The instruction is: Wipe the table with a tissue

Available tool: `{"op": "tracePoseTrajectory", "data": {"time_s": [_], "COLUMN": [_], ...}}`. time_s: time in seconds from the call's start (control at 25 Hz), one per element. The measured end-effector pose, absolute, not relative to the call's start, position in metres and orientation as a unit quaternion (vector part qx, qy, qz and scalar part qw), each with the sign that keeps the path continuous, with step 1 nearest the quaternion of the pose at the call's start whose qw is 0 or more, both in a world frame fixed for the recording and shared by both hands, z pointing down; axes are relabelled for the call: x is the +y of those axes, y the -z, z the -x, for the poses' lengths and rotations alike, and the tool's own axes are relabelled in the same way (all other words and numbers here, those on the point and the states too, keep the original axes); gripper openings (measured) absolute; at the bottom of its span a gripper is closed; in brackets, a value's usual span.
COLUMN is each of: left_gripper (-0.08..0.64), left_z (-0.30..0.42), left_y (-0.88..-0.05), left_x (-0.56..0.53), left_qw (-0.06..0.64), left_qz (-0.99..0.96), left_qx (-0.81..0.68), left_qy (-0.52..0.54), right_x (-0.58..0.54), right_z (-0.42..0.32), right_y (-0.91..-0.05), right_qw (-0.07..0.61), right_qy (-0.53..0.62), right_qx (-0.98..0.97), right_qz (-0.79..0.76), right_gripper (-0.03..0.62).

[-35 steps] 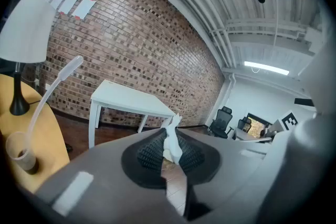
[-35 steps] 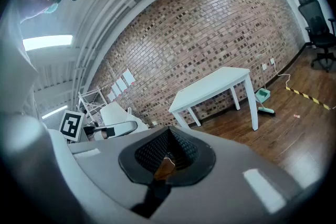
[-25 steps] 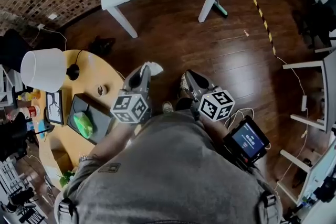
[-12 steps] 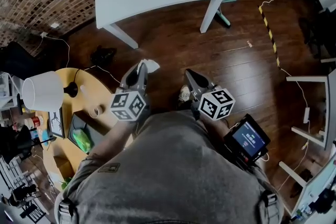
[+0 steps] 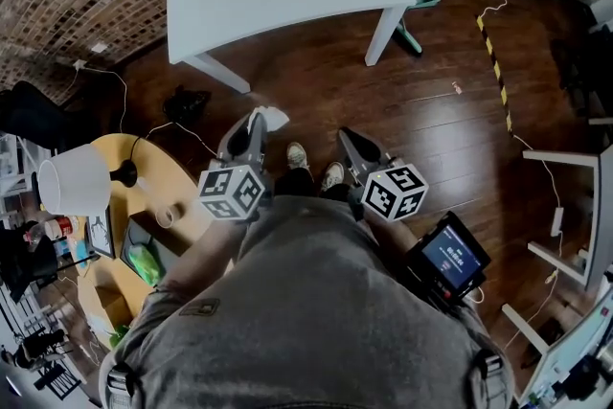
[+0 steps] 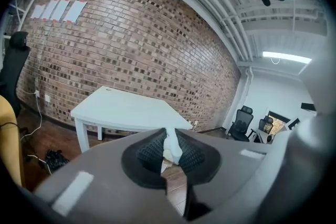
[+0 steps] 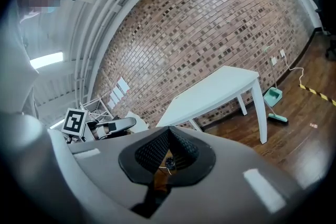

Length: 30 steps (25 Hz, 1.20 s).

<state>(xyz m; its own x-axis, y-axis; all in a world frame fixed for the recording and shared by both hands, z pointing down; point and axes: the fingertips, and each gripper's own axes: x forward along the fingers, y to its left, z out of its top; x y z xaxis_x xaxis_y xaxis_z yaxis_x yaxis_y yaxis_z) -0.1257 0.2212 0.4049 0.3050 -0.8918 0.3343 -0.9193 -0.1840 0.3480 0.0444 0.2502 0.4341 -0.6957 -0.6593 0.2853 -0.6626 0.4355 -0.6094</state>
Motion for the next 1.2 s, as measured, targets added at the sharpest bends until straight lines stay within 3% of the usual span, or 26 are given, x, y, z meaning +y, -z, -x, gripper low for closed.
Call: {"op": "tracePoseTrajectory", "data": {"time_s": [1.2], "left_gripper": [0.028], "left_z": [0.188], "left_y": [-0.424], "left_x": [-0.015], "left_qw": [0.286], "left_qz": [-0.775], "left_qx": [-0.564], "left_qy": [-0.002], "right_x": [0.011], "right_z": [0.026], "right_y": [-0.425], "right_qw": [0.041], "right_qy": [-0.342], "right_qx": [-0.841], "right_qz": [-0.417], "right_gripper": [0.012]}}
